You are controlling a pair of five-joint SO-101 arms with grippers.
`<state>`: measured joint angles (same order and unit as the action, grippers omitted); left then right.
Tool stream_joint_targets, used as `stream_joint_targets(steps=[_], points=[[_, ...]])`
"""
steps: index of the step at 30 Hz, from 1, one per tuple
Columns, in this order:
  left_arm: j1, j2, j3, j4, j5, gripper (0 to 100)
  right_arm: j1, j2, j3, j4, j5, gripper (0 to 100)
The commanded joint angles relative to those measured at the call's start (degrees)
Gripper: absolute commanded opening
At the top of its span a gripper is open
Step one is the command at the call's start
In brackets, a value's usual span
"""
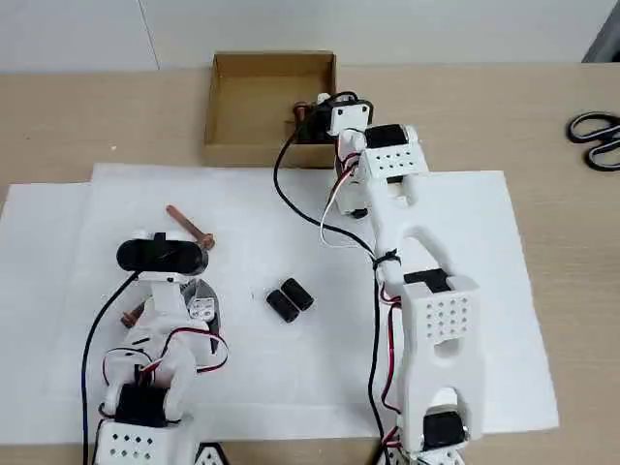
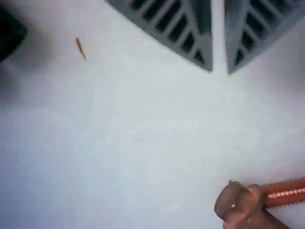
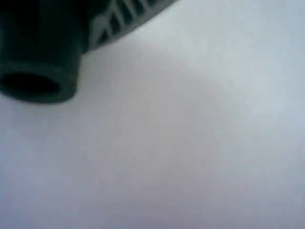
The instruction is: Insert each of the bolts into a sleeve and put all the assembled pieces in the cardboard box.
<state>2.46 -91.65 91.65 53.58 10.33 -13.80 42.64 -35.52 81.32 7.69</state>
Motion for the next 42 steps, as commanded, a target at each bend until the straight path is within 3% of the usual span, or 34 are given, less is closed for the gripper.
stream_joint_targets(steps=[1,6,10,17,22,29,36,42], points=[[-0.18,-0.62,-0.13,-1.41,0.0,1,0.31,-5.05,-4.75,7.78,0.0,0.6],[-0.18,-0.53,-0.31,-1.14,0.0,1,0.31,-13.05,-8.44,16.84,0.0,0.6],[0.0,-0.53,-1.19,-1.14,0.18,1,1.8,-20.44,-4.13,18.33,-0.62,0.4],[0.62,1.41,-17.01,7.38,7.38,1,5.93,-36.53,7.03,18.33,-5.1,0.4],[0.44,14.68,-28.97,12.48,7.47,1,6.2,-48.57,21.71,18.33,-5.1,0.4],[0.35,39.82,-51.03,13.19,8.53,1,6.64,-64.92,40.0,18.15,-5.1,0.4],[-4.75,57.23,-65.54,12.92,23.65,1,15.43,-78.11,55.74,17.36,-5.01,0.4],[-8.18,62.95,-66.68,14.33,37.63,1,24.92,-86.11,63.21,17.1,-4.84,0.6]])
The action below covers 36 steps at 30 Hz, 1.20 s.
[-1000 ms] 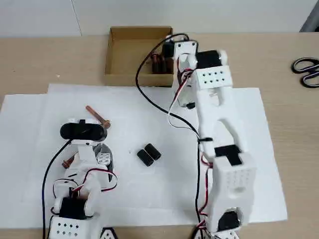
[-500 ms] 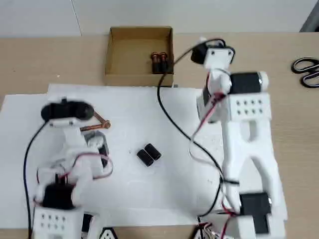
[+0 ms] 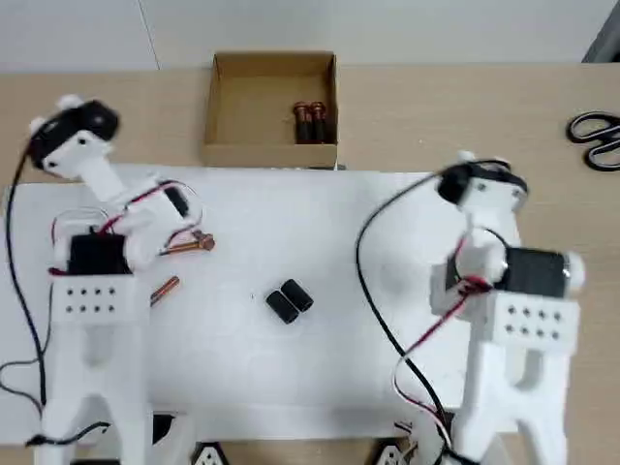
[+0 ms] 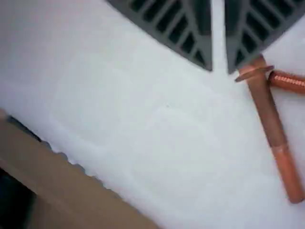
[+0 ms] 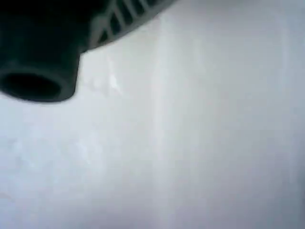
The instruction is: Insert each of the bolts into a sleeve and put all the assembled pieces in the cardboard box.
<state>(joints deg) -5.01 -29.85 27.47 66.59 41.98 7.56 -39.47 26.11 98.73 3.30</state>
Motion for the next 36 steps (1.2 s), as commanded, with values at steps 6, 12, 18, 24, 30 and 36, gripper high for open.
stream_joint_targets(steps=[6,12,18,24,30,36], points=[[-0.97,2.37,-2.68,7.3,22.95,1,7.78,-9.27,4.4,-2.15,-0.35,0.6],[-0.97,2.55,-2.59,10.11,23.03,1,7.87,-12.0,4.57,-2.42,-0.35,0.6],[-0.97,2.64,-0.57,3.87,23.12,1,7.87,-12.26,4.57,-2.42,-0.62,0.6],[-4.13,2.64,4.35,-1.41,23.12,1,7.87,-12.26,4.57,-2.42,-0.79,0.6],[-4.4,2.64,8.48,-1.58,22.95,12,7.96,-12.26,4.57,-2.42,-0.79,0.6],[-4.4,2.64,9.8,-5.01,22.86,12,7.96,-12.26,4.57,-2.42,-0.88,0.6]])
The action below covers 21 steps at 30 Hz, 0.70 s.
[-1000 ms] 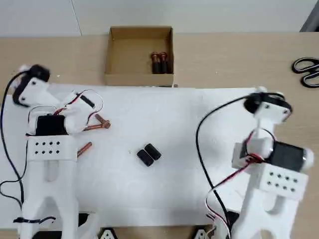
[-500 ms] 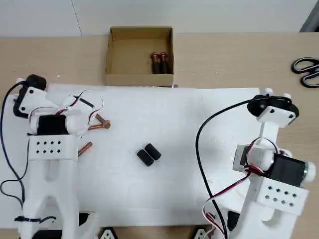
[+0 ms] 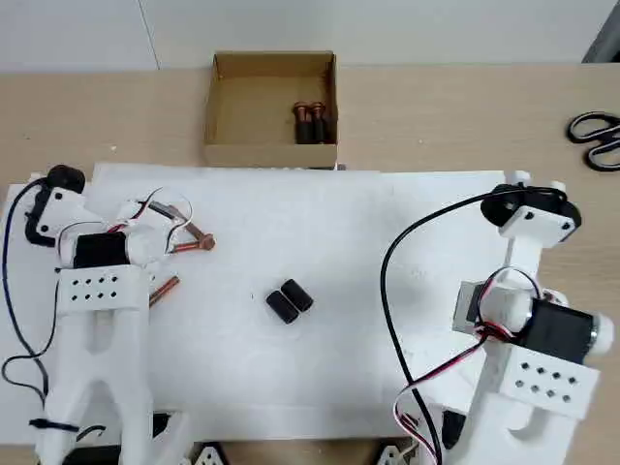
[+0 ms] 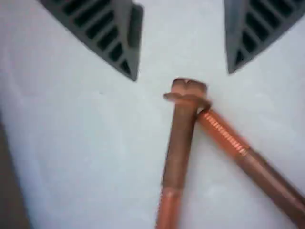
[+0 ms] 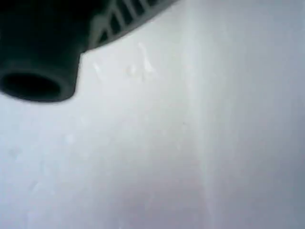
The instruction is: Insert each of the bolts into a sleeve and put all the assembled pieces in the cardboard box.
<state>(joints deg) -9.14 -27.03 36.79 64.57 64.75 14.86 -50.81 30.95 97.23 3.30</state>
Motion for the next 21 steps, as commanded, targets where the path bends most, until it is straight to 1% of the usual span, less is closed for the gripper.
stream_joint_targets(steps=[1,5,10,13,17,21], points=[[-0.26,-0.18,1.54,-4.31,0.09,12,0.66,-0.92,-0.26,-0.92,-0.88,0.6],[-0.26,-0.18,5.32,-8.79,0.0,12,0.66,-0.92,-0.26,-0.84,-0.88,0.6],[-0.53,-0.09,6.29,-10.55,-1.05,12,0.66,-0.92,-0.26,-0.84,-0.88,0.6],[-0.53,2.37,6.46,-11.78,-1.14,12,0.66,-0.92,-0.26,-0.84,-0.88,0.6],[-0.53,10.11,3.21,-10.9,-1.14,12,0.66,-0.92,-0.26,-0.84,-0.88,0.6],[-0.53,15.21,-4.44,-6.15,-0.97,12,0.66,-0.92,-0.26,-0.84,-0.88,0.6]])
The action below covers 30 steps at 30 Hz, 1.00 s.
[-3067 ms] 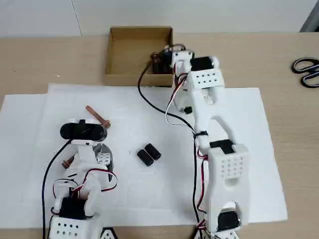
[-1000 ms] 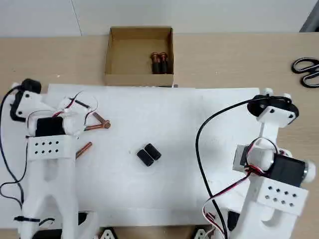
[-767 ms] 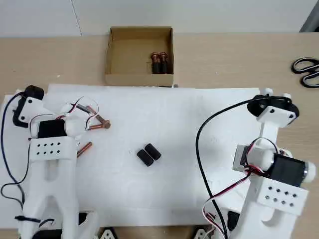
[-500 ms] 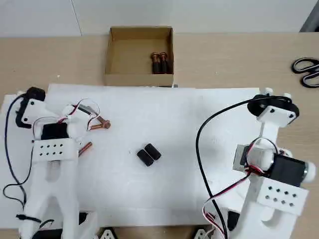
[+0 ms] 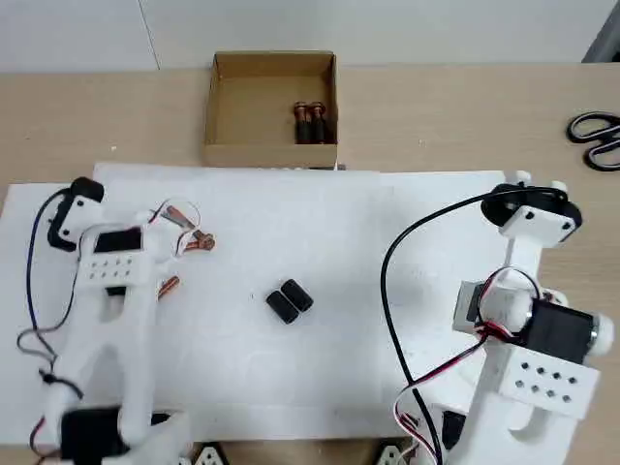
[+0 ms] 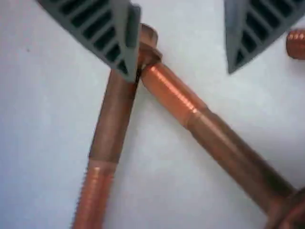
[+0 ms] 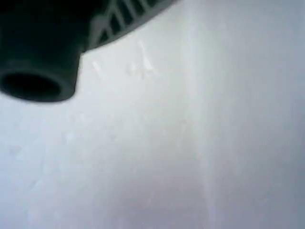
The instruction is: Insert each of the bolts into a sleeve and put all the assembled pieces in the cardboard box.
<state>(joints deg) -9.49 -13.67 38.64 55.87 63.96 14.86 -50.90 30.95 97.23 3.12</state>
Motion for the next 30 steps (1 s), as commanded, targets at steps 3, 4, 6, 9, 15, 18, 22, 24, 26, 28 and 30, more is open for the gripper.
stream_joint_targets(steps=[3,4,6,9,15,18,22,24,26,28,30], points=[[-0.26,4.66,-10.68,3.87,-0.18,12,0.66,-0.84,-0.26,-0.84,-0.7,0.6],[-0.26,5.63,-11.82,3.96,-0.18,13,0.66,-0.84,-0.18,-0.84,-0.7,0.6],[-0.88,7.74,-13.41,3.96,-0.18,13,0.66,-0.84,-0.18,-0.84,-0.7,0.6],[-1.23,11.08,-15.34,5.71,-0.18,13,0.66,-0.84,0.62,-1.1,-0.7,0.7],[-1.23,12.04,-19.47,13.27,-0.18,13,0.66,-0.84,0.7,-1.27,-0.7,0.7],[-1.23,10.2,-21.41,16.09,-0.18,13,0.66,-0.84,0.7,-1.27,-0.7,0.7],[-1.23,8.79,-22.02,17.58,-0.18,13,0.66,-0.84,0.7,-1.27,-0.7,0.7],[-1.23,8.97,-22.02,18.37,-0.18,13,0.66,-0.84,0.7,-1.27,-0.7,0.7],[-1.93,9.67,-22.02,18.46,-0.18,13,0.66,-0.84,0.7,-1.27,-0.7,0.7],[-3.34,10.55,-22.02,18.2,-0.18,13,0.66,-0.84,0.7,-1.27,-0.7,0.7],[-3.96,11.6,-22.11,18.11,-0.18,13,0.66,-0.84,0.7,-1.27,-0.7,0.7]])
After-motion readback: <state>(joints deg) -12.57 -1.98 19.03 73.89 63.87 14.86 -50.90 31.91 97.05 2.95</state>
